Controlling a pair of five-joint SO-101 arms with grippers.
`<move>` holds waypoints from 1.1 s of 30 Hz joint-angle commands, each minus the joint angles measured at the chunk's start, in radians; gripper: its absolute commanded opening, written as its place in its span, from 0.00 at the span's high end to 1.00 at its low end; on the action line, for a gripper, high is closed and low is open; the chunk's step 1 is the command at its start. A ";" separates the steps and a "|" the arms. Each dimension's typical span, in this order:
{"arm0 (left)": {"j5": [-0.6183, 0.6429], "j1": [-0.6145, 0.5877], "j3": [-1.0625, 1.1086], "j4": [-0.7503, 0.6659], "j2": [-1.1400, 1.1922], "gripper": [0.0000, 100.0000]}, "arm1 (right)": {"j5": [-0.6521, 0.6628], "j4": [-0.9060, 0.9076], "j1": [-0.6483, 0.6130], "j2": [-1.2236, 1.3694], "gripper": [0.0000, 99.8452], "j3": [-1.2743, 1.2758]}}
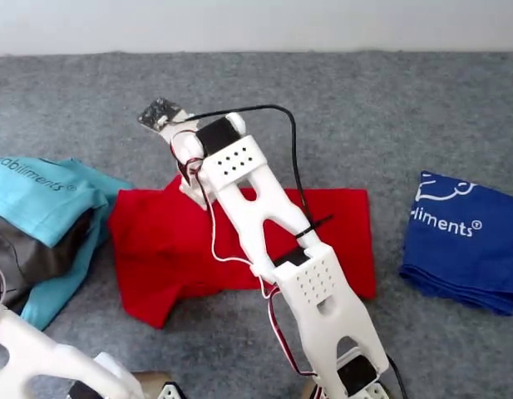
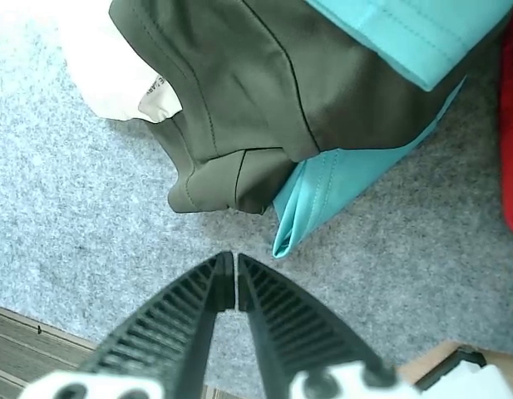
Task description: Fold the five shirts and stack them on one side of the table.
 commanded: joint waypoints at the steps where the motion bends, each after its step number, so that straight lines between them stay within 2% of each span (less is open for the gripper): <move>1: -0.008 0.000 -0.007 -0.012 -0.017 0.98 | -0.005 0.008 0.015 -0.004 0.71 -0.110; 10: -0.008 0.000 -0.007 -0.014 -0.015 0.98 | -0.006 0.071 -0.030 -0.004 0.74 -0.100; 12: -0.008 0.000 -0.007 -0.026 -0.017 0.98 | -0.006 0.071 -0.041 -0.004 0.80 -0.066; 17: -0.008 0.000 -0.010 -0.026 -0.020 0.98 | -0.006 0.070 -0.065 0.002 1.00 0.058; 19: -0.008 0.000 -0.010 -0.026 -0.017 0.98 | -0.006 0.070 -0.071 0.005 0.97 0.118; 25: -0.008 0.000 -0.010 -0.028 -0.015 0.98 | -0.008 0.070 -0.079 -0.004 0.99 0.264; 33: -0.008 0.000 -0.007 -0.061 -0.015 0.98 | -0.008 0.070 -0.174 -0.004 0.99 0.318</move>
